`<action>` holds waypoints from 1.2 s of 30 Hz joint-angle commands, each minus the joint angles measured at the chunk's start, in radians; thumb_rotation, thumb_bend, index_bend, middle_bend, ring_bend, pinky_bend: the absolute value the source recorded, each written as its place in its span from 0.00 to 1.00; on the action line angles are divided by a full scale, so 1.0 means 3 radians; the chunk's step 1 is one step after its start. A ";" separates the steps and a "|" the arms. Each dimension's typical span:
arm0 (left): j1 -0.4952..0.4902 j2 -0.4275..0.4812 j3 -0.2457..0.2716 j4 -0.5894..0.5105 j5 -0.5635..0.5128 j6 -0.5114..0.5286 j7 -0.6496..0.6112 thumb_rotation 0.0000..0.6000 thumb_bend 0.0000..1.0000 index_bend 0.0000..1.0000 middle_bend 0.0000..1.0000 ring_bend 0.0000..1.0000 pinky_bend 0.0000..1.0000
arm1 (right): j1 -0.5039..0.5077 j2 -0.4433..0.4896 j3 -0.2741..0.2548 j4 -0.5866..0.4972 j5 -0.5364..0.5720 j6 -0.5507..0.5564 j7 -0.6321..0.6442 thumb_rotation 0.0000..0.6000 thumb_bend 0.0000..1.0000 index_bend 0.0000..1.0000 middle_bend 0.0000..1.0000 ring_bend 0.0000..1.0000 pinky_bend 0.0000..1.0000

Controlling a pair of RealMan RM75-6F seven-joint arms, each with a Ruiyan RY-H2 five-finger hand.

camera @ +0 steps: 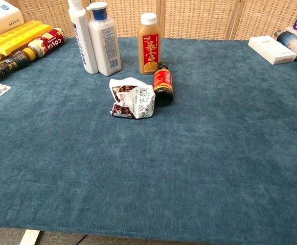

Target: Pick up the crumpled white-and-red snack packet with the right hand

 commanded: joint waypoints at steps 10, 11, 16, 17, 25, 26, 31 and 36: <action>-0.0007 0.0001 -0.0017 0.0007 -0.0045 -0.0046 -0.0017 1.00 0.00 0.01 0.00 0.00 0.00 | 0.0805 -0.0756 0.0387 -0.0245 0.0445 -0.0892 -0.0740 1.00 0.00 0.00 0.00 0.00 0.00; -0.0008 0.0001 -0.0017 0.0007 -0.0044 -0.0049 -0.0018 1.00 0.00 0.01 0.00 0.00 0.00 | 0.0862 -0.0809 0.0422 -0.0241 0.0503 -0.0947 -0.0787 1.00 0.00 0.00 0.00 0.00 0.00; 0.0000 0.0011 -0.0019 0.0005 -0.0032 -0.0035 -0.0040 1.00 0.00 0.01 0.00 0.00 0.00 | 0.1156 -0.1091 0.0583 -0.0133 0.0853 -0.1237 -0.0909 1.00 0.00 0.00 0.00 0.00 0.00; 0.0003 0.0015 -0.0021 0.0003 -0.0028 -0.0027 -0.0051 1.00 0.00 0.01 0.00 0.00 0.00 | 0.1226 -0.1148 0.0611 -0.0081 0.0930 -0.1303 -0.0932 1.00 0.00 0.00 0.00 0.00 0.00; 0.0012 0.0021 -0.0020 -0.0003 -0.0016 -0.0020 -0.0068 1.00 0.00 0.01 0.00 0.00 0.00 | 0.1573 -0.1506 0.0723 0.0464 0.1251 -0.1488 -0.1020 1.00 0.00 0.00 0.00 0.00 0.00; 0.0012 0.0021 -0.0021 -0.0003 -0.0020 -0.0024 -0.0076 1.00 0.00 0.01 0.00 0.00 0.00 | 0.1618 -0.1551 0.0741 0.0550 0.1279 -0.1499 -0.1019 1.00 0.00 0.00 0.00 0.00 0.00; 0.0008 0.0020 -0.0030 0.0007 -0.0031 -0.0033 -0.0094 1.00 0.00 0.01 0.00 0.00 0.00 | 0.1761 -0.1681 0.0791 0.0832 0.1375 -0.1528 -0.0974 1.00 0.00 0.00 0.00 0.00 0.00; -0.0002 0.0013 -0.0039 0.0021 -0.0048 -0.0054 -0.0114 1.00 0.00 0.01 0.00 0.00 0.00 | 0.1856 -0.1797 0.0767 0.1102 0.1323 -0.1485 -0.0864 1.00 0.00 0.00 0.00 0.00 0.00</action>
